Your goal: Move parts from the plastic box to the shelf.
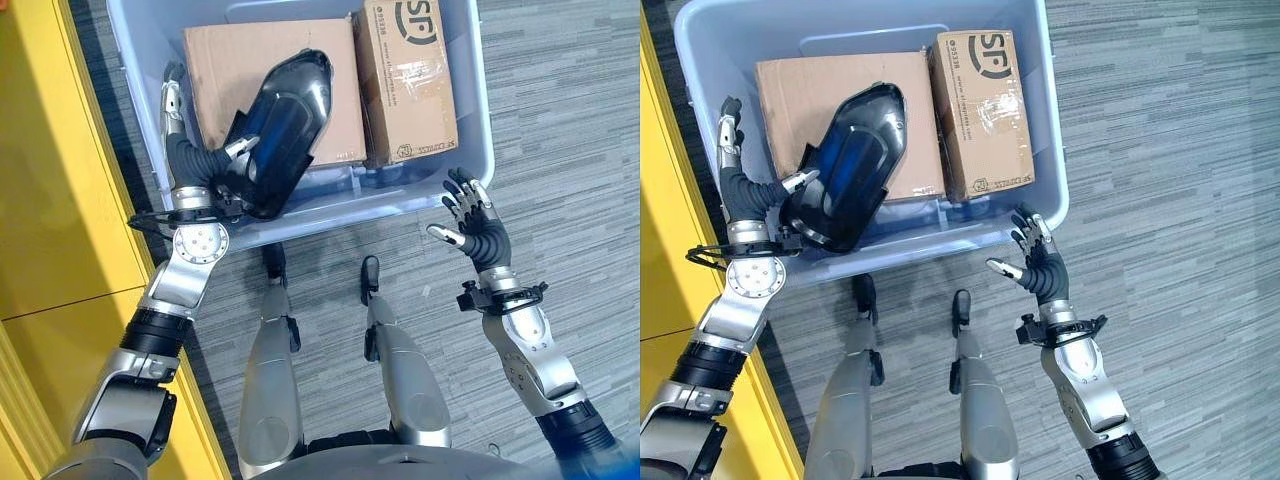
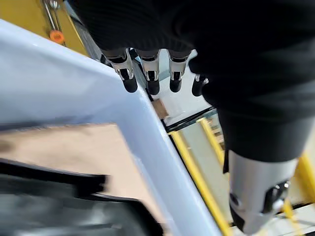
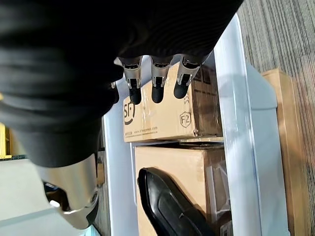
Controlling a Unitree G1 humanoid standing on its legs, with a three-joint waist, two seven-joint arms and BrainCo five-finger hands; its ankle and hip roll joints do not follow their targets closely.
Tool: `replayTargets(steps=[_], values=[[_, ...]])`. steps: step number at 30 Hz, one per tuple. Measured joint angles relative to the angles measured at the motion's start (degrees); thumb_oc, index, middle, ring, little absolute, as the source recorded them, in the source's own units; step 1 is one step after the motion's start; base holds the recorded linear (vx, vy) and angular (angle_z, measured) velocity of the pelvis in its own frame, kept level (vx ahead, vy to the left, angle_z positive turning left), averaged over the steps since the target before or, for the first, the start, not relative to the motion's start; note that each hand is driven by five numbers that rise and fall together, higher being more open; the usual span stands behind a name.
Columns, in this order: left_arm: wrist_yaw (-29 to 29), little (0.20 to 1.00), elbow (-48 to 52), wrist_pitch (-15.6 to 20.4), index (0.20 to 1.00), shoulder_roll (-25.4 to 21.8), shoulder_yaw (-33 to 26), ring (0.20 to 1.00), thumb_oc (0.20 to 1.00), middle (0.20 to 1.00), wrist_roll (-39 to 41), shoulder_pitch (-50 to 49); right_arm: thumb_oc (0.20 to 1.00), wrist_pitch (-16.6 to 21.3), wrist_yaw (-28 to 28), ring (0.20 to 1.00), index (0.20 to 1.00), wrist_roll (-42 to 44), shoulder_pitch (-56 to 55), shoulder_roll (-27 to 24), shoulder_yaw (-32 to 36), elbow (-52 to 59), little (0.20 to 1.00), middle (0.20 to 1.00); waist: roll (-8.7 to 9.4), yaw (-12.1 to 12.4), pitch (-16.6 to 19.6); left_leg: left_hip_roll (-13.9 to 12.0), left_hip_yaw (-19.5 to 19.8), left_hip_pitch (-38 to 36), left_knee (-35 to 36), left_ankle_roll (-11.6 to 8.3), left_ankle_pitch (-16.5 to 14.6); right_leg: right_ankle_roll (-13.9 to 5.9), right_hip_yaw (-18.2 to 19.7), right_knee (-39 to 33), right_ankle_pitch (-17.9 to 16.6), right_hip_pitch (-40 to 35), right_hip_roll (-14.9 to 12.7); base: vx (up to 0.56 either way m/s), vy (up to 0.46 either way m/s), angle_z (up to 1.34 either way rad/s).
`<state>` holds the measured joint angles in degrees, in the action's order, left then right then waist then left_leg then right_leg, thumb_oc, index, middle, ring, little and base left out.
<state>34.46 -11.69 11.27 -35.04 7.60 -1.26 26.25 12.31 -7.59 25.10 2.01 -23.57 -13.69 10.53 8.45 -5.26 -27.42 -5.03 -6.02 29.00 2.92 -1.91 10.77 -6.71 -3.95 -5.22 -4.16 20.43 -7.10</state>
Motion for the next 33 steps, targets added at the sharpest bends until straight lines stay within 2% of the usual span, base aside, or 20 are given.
replayTargets(steps=[8, 19, 27, 33], values=[[-0.4, 1.000, -3.5, -1.1, 1.000, 0.1, 2.0, 1.000, 1.000, 1.000, 0.0, 0.9, 1.000, 0.0, 0.6, 1.000, 1.000, 0.0, 0.0, 0.0, 0.0, -0.1, 1.000, 1.000, 0.01, -0.7, 0.0, -0.2, -0.3, 0.0, 0.0, 0.00, 0.0, 0.01, 0.2, 0.0, 0.0, 0.2, 0.1, 0.00, 0.000, 0.00], [-0.6, 1.000, -15.8, -3.6, 1.000, 0.0, 4.8, 1.000, 1.000, 1.000, 0.0, 4.8, 1.000, 0.0, 0.8, 1.000, 1.000, 0.0, -0.1, -0.1, -0.6, -0.2, 1.000, 1.000, 0.11, -2.0, 0.0, -0.5, -0.8, 0.7, 0.2, 0.00, 0.0, 0.01, 0.7, 0.0, -0.1, 1.2, 0.4, 0.00, 0.000, -0.01], [-0.6, 1.000, -19.7, -3.6, 1.000, 0.7, 5.7, 1.000, 1.000, 1.000, 0.8, 7.1, 1.000, 0.2, 0.8, 1.000, 1.000, 0.1, -0.1, -1.1, -1.2, -0.2, 1.000, 1.000, 0.26, -3.2, -0.1, -0.9, -0.6, 1.4, 0.0, 0.00, 0.0, 0.02, 0.6, 0.0, -0.1, 1.8, 0.8, 0.00, 0.000, 0.00], [0.4, 1.000, -23.1, -3.5, 1.000, 2.3, 4.1, 1.000, 1.000, 1.000, 6.4, 9.4, 1.000, 0.6, 0.7, 1.000, 1.000, 0.1, -0.3, -2.3, -2.1, 0.0, 1.000, 1.000, 0.28, -3.3, -0.1, -1.0, -0.6, 2.0, 0.1, -0.06, 0.0, 0.06, 0.5, 0.0, -0.1, 2.5, 0.9, 0.04, -0.006, 0.00]])
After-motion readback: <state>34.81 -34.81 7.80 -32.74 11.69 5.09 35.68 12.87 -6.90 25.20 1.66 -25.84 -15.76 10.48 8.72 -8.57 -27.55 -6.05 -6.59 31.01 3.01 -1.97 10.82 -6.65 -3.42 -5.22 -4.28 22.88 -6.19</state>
